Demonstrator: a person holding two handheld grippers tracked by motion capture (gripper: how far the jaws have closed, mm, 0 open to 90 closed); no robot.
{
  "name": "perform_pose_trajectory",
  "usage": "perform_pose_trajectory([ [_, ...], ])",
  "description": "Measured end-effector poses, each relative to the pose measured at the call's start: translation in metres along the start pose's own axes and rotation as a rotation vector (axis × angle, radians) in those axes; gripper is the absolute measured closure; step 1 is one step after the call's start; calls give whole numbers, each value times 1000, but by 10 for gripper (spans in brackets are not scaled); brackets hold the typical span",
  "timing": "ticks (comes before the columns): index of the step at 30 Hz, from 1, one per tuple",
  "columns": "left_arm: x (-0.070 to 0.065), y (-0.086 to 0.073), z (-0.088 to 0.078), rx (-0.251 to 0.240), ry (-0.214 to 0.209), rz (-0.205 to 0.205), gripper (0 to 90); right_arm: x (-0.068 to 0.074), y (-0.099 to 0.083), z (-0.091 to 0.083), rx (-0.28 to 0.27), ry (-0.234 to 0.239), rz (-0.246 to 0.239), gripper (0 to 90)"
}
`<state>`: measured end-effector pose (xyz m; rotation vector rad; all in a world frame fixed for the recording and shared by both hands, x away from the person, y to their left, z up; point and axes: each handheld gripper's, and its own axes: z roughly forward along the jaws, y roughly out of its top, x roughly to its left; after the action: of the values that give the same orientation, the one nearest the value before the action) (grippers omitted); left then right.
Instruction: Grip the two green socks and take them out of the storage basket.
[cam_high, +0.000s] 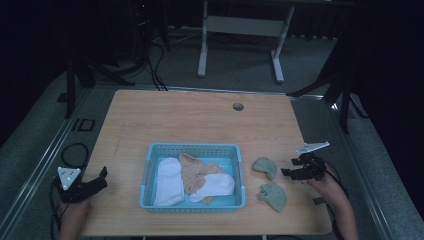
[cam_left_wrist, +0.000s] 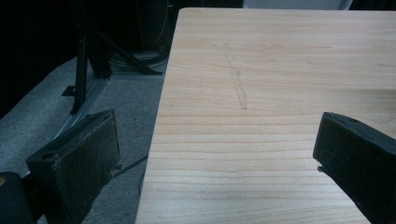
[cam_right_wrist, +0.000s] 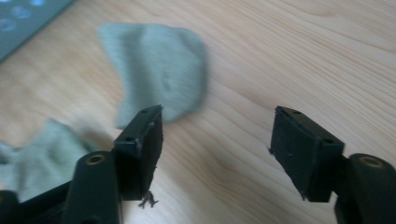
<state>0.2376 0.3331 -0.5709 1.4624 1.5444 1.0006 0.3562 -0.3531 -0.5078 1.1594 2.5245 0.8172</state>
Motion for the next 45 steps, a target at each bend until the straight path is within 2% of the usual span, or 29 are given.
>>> perform_pose_trajectory([
  [4,0,0,0,0,0,1,4,-10,-12,-4,-31,-40,57,262],
  [6,0,0,0,1,0,0,4,-14,-18,-5,-38,-41,94,194],
  [8,0,0,0,0,0,-1,4,-18,-24,-5,-45,-56,122,178],
  [9,0,0,0,0,0,-1,4,-19,-27,-5,-52,-54,134,130],
  [11,0,0,0,1,1,0,4,-22,-34,-6,-76,-62,147,107],
  [15,0,0,0,1,0,0,4,-27,-45,-8,-129,-136,199,107],
  [17,0,0,0,1,0,0,4,-28,-51,-8,-168,-161,231,107],
  [19,0,0,0,1,-1,0,4,-28,-57,-9,-211,-207,261,107],
  [20,0,0,0,1,-1,0,4,-28,-60,-9,-228,-210,269,107],
  [22,0,0,0,0,-1,0,4,-27,-65,-8,-240,-254,282,107],
  [26,0,0,0,0,-3,0,4,-25,-75,-6,-279,-284,320,107],
  [30,0,0,0,1,-4,1,4,-21,-83,-4,-330,-323,334,107],
  [34,0,0,0,1,-6,1,4,-19,-90,-4,-372,-328,359,107],
  [36,0,0,0,1,-7,2,4,-18,-93,-4,-388,-354,360,107],
  [40,0,0,0,2,-8,3,4,-17,-98,-5,-430,-368,393,108],
  [45,0,0,0,3,-7,8,3,-16,-98,-5,-429,-384,388,108],
])
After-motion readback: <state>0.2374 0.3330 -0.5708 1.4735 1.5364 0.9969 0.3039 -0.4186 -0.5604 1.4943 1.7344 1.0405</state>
